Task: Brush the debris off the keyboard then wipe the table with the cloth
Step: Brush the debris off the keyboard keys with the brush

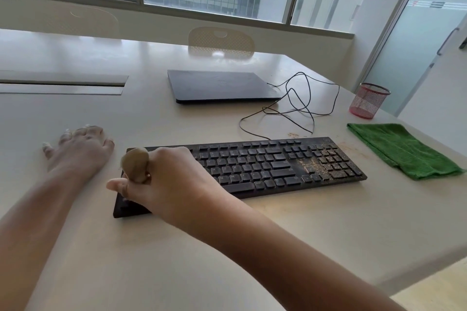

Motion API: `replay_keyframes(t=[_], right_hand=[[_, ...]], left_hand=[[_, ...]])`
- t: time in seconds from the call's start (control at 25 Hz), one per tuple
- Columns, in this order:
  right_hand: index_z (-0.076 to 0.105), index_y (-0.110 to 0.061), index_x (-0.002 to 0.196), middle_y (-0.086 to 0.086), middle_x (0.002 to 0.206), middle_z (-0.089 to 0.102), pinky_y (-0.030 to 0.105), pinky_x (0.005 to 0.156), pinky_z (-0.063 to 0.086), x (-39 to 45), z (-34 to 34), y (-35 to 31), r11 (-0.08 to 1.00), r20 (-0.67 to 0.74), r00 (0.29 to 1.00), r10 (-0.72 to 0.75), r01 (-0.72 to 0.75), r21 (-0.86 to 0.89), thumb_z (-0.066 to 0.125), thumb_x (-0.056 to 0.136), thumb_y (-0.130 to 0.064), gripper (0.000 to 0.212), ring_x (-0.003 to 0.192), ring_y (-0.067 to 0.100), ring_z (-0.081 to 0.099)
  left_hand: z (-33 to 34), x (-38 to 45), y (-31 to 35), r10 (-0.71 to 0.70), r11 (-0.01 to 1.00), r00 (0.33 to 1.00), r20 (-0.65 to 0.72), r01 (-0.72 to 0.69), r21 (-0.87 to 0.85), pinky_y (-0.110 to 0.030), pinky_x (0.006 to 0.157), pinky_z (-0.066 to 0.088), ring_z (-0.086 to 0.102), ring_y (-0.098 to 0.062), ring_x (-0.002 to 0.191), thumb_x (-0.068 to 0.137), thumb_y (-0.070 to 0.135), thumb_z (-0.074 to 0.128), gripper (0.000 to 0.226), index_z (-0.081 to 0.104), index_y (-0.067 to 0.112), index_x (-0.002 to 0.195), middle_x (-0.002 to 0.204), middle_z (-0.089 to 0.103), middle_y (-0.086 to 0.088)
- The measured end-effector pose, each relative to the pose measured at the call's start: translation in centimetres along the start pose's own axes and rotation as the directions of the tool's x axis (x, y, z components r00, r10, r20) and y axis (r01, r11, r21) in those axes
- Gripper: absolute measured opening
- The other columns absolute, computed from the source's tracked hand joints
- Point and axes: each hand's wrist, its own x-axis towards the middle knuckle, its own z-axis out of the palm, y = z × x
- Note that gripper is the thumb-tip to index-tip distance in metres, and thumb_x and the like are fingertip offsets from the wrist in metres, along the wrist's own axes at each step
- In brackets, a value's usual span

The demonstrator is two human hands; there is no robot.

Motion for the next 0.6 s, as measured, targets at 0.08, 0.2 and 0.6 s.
replay_keyframes(t=[0.08,0.2,0.6], right_hand=[[0.060,-0.006,0.071,0.007,0.074,0.064,0.031,0.070,0.048,0.3,0.0,0.3,0.999,0.014,0.999,0.029,-0.029,0.014,0.059,0.090,-0.036,0.035,0.076,0.023,0.059],[0.069,-0.004,0.081,0.009,0.079,0.070,0.032,0.073,0.051,0.7,-0.5,0.2,1.000,0.041,0.999,-0.002,0.002,-0.005,0.058,0.090,-0.035,0.034,0.080,0.023,0.062],[0.069,-0.003,0.074,0.007,0.072,0.072,0.030,0.070,0.052,1.8,-1.1,-0.4,0.998,0.033,0.999,-0.010,0.008,0.059,0.061,0.088,-0.037,0.037,0.075,0.021,0.065]], left_hand=[[0.0,0.2,-0.2,-0.025,0.999,1.000,-0.001,0.024,-0.034,-0.059,0.106,0.026,0.036,-0.035,0.130,0.089,0.040,0.039,0.039,0.050,0.016,0.117,0.138,0.044,-0.011],[0.3,0.5,-0.2,-0.046,0.999,0.999,-0.008,0.046,-0.009,-0.060,0.105,0.022,0.033,-0.034,0.132,0.092,0.039,0.044,0.037,0.046,0.018,0.123,0.140,0.042,-0.009],[0.7,-0.1,0.7,-0.164,0.986,0.985,-0.058,0.165,0.005,-0.053,0.109,0.021,0.032,-0.040,0.132,0.086,0.017,0.061,0.050,0.045,0.001,0.130,0.136,0.041,-0.023]])
